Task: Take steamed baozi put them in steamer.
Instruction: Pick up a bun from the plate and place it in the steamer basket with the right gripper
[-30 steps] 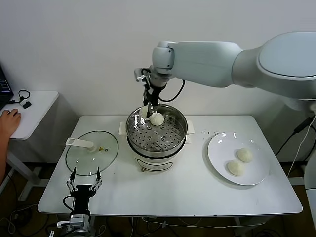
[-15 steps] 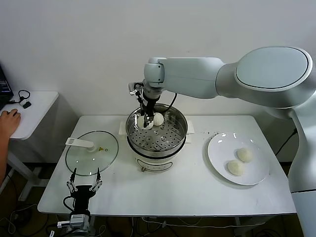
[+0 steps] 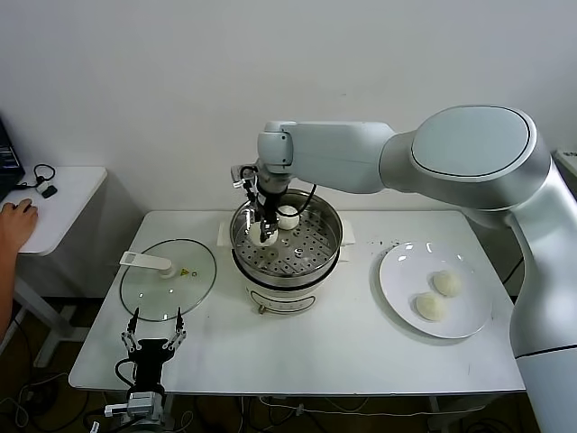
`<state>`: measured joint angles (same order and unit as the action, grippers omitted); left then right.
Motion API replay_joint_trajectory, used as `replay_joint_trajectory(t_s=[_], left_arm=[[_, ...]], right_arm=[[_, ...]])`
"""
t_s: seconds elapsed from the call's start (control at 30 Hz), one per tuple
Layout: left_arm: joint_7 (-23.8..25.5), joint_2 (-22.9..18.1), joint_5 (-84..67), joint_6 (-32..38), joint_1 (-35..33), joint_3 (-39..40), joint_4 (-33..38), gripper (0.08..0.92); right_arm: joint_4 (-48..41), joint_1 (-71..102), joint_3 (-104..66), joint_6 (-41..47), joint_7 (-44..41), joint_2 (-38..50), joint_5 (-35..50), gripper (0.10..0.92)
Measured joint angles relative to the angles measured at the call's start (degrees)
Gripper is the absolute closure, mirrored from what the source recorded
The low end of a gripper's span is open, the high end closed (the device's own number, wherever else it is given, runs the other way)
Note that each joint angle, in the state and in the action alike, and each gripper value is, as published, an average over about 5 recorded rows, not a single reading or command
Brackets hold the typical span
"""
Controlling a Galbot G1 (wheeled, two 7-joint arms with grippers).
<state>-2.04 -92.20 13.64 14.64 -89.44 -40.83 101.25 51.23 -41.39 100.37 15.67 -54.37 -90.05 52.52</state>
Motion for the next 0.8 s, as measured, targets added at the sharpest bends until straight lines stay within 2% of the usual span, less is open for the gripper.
replay_joint_trajectory(t_s=[0.3,0.4,0.6,0.8], left_arm=[[-0.1,0.0,0.2,0.3,0.1,0.1,-0.4,0.177],[-0.2,0.0,0.3,0.3,0.1,0.1,-0.4,0.177],[-0.3,0.0,0.3,0.4,0.0,0.0,-0.4,0.177],[-0.3,0.0,0.3,0.4,-0.1,0.0,-0.1,0.177]], right_arm=[[-1.3,1.5,-0.6,0.1,0.7,-1.2,-1.0,0.461],[-1.6,1.7,-0.8,0.1,0.8,-1.3,-1.2,0.409],[-1.5,1.6,-1.1,-0.3,0.7,-0.8,-1.4,0.245],[-0.5,0.1,-0.9,-0.8,-0.2,0.5,-0.8,0.203]])
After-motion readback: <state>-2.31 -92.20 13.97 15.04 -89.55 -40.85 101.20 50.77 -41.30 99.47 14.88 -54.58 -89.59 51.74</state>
